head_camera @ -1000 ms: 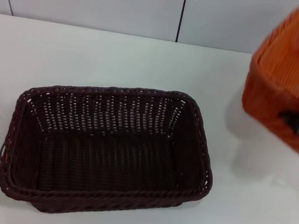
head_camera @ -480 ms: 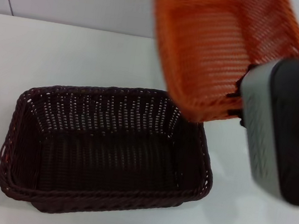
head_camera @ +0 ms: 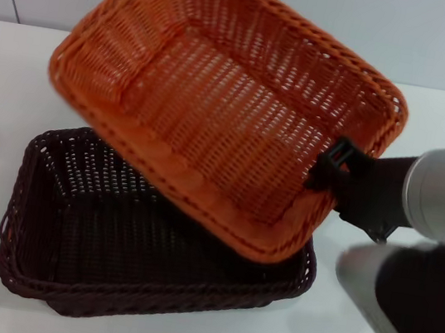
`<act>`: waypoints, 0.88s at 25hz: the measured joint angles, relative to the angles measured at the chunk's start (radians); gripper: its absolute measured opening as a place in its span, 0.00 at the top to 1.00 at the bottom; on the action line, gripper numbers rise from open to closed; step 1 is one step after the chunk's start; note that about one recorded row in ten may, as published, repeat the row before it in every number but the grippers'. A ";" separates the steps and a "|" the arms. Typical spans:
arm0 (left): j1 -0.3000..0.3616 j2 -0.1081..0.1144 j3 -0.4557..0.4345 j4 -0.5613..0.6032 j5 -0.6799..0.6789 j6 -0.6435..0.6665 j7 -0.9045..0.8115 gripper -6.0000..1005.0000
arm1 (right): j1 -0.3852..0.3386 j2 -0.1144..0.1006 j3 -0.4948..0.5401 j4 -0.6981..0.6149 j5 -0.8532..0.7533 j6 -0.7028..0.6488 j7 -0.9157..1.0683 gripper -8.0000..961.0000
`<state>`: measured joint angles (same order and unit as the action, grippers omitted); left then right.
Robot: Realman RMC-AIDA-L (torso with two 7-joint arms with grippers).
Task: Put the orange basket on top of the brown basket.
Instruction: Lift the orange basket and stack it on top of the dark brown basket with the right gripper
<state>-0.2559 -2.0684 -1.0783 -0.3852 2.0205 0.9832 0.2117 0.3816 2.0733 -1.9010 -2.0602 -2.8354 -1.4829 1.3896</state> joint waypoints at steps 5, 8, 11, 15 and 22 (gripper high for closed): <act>-0.002 -0.003 -0.001 -0.002 -0.001 -0.003 0.000 0.31 | -0.105 0.000 -0.035 -0.003 0.005 0.138 -0.143 0.82; -0.002 -0.005 0.002 -0.002 -0.002 -0.005 0.000 0.31 | -0.147 -0.002 -0.058 -0.003 0.052 0.179 -0.216 0.83; 0.004 -0.007 0.003 -0.004 -0.002 -0.014 0.000 0.31 | -0.166 -0.002 -0.075 -0.006 0.062 0.185 -0.232 0.83; 0.011 -0.008 0.003 -0.015 -0.002 -0.025 0.000 0.31 | -0.218 0.001 -0.122 -0.006 0.037 0.221 -0.232 0.83; 0.006 -0.007 0.011 -0.017 -0.002 -0.044 0.000 0.31 | -0.367 0.007 -0.204 -0.001 -0.079 0.410 -0.221 0.83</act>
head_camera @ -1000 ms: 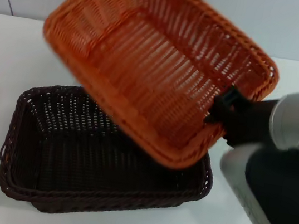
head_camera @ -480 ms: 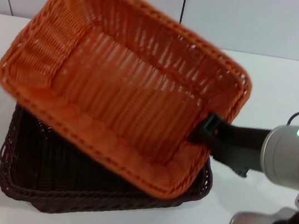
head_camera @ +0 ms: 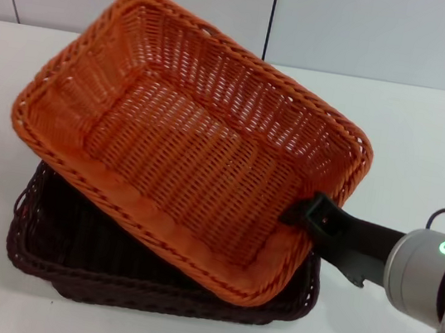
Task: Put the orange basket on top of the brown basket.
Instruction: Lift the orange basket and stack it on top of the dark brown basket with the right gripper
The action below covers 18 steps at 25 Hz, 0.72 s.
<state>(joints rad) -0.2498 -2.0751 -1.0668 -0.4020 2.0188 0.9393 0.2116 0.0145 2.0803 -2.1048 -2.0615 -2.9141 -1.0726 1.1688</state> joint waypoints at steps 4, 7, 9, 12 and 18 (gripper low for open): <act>-0.006 0.003 0.002 0.001 0.000 -0.010 0.000 0.31 | -0.048 0.001 -0.026 -0.005 -0.002 0.012 0.000 0.72; -0.009 0.003 0.002 0.003 0.000 -0.014 0.000 0.31 | -0.072 0.001 -0.049 -0.007 -0.003 0.023 -0.002 0.60; -0.012 0.004 0.002 0.007 0.000 -0.015 0.000 0.31 | -0.082 0.001 -0.063 -0.007 -0.004 0.032 -0.003 0.52; -0.015 0.004 0.002 0.011 0.000 -0.018 0.000 0.31 | -0.094 0.001 -0.093 -0.008 -0.004 0.044 -0.003 0.48; -0.026 0.005 0.002 0.018 0.000 -0.027 0.004 0.31 | -0.114 -0.001 -0.145 -0.009 -0.006 0.068 -0.006 0.41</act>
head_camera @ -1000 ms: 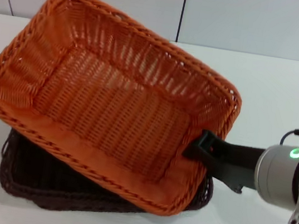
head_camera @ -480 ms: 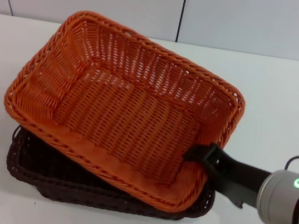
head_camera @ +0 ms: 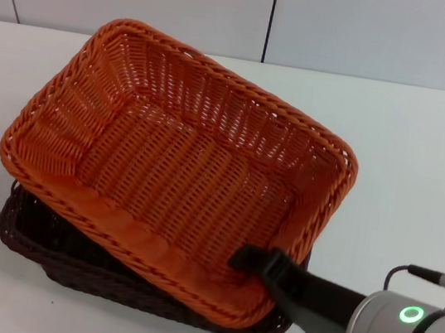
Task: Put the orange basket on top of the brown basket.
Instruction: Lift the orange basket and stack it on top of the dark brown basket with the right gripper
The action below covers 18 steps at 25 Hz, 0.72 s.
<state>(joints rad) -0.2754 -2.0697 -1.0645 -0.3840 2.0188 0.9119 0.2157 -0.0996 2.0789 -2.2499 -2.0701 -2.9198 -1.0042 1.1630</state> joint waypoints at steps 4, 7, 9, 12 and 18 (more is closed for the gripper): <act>-0.002 0.001 0.000 0.010 0.002 -0.002 -0.001 0.31 | -0.006 0.000 -0.036 0.000 -0.001 0.008 -0.003 0.40; -0.001 0.002 -0.001 0.032 0.002 -0.003 -0.002 0.31 | -0.001 0.001 -0.048 -0.002 -0.002 0.027 -0.003 0.40; -0.003 0.003 -0.002 0.045 0.002 -0.003 -0.003 0.31 | 0.000 0.001 -0.053 -0.004 -0.002 0.045 -0.010 0.40; -0.003 0.003 -0.005 0.054 0.002 -0.003 -0.003 0.31 | -0.002 0.002 -0.064 -0.004 -0.002 0.066 -0.023 0.40; -0.006 0.007 -0.016 0.075 0.001 -0.005 -0.003 0.31 | -0.002 0.000 -0.091 0.005 -0.001 0.090 -0.023 0.40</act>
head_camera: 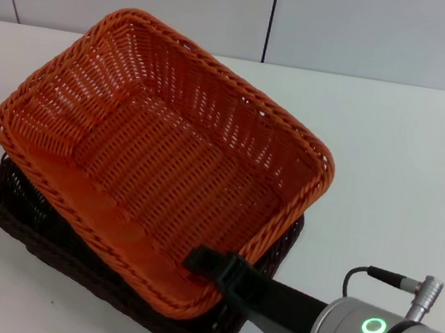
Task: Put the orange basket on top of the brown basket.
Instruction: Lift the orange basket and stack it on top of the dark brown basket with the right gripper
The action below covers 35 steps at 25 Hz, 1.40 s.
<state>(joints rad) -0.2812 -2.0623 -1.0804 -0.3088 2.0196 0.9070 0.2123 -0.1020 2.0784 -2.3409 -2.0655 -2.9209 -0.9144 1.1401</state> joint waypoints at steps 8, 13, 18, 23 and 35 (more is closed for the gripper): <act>0.003 0.000 -0.006 0.030 -0.001 -0.001 -0.001 0.31 | -0.002 -0.001 -0.053 0.004 0.001 0.009 0.000 0.40; 0.009 -0.001 -0.006 0.034 -0.001 -0.001 -0.001 0.31 | -0.007 0.000 -0.072 0.005 0.001 0.012 -0.002 0.40; 0.015 0.000 -0.008 0.047 -0.001 0.001 -0.001 0.31 | -0.015 0.001 -0.075 0.006 0.000 0.019 -0.002 0.40; 0.014 0.001 -0.023 0.051 -0.001 0.002 -0.001 0.31 | -0.020 0.000 -0.070 0.006 0.000 0.077 -0.003 0.40; 0.028 0.002 -0.041 0.063 -0.001 0.005 -0.001 0.31 | -0.028 -0.004 -0.138 0.007 0.000 0.082 -0.014 0.40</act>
<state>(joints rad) -0.2533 -2.0600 -1.1219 -0.2458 2.0188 0.9119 0.2116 -0.1300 2.0743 -2.4792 -2.0585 -2.9213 -0.8326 1.1260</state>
